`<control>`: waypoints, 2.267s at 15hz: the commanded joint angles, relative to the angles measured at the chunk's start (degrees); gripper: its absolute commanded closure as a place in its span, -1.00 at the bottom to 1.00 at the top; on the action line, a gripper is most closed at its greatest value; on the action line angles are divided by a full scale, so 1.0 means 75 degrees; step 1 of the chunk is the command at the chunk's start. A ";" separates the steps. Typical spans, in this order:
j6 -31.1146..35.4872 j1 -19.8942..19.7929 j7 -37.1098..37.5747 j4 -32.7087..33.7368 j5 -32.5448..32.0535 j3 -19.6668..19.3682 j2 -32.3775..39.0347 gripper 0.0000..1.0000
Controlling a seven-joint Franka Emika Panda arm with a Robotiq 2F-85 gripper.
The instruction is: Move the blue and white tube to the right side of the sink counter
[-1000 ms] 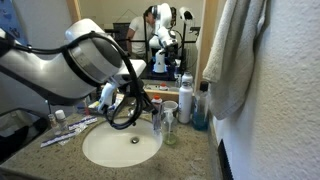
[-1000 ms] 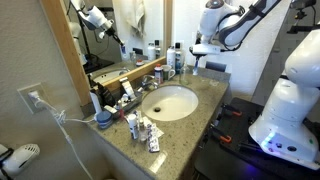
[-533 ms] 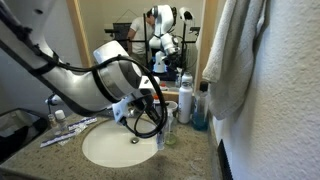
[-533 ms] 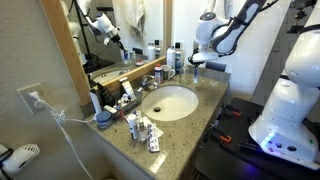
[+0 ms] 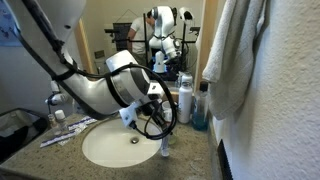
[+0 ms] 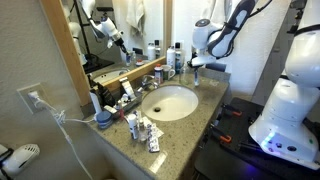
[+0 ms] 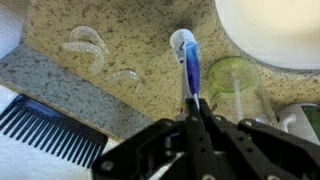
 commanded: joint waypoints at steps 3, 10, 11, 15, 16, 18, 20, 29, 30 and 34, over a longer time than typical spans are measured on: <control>0.0396 -0.0168 0.0124 -0.0007 -0.0357 -0.0282 0.0112 0.98; 0.0846 -0.0170 0.0537 -0.0016 -0.1080 -0.0663 0.0172 0.11; 0.0858 -0.0162 0.0571 -0.0017 -0.1130 -0.0679 0.0170 -0.02; 0.0793 -0.0112 0.0733 0.0005 -0.1282 -0.0658 0.0151 -0.62; 0.0770 -0.0096 0.0718 0.0009 -0.1269 -0.0645 0.0141 -0.76; 0.0728 -0.0063 0.0679 0.0006 -0.1230 -0.0619 0.0115 -0.99; 0.0663 -0.0028 0.0673 0.0000 -0.1221 -0.0601 0.0056 -1.00; -0.0471 0.0454 0.0654 -0.0331 -0.1116 -0.0477 -0.1047 -1.00; -0.0769 0.0539 0.0669 -0.0364 -0.1105 -0.0434 -0.1237 -1.00; -0.1661 0.0871 0.0481 -0.0511 -0.0927 -0.0103 -0.1995 -1.00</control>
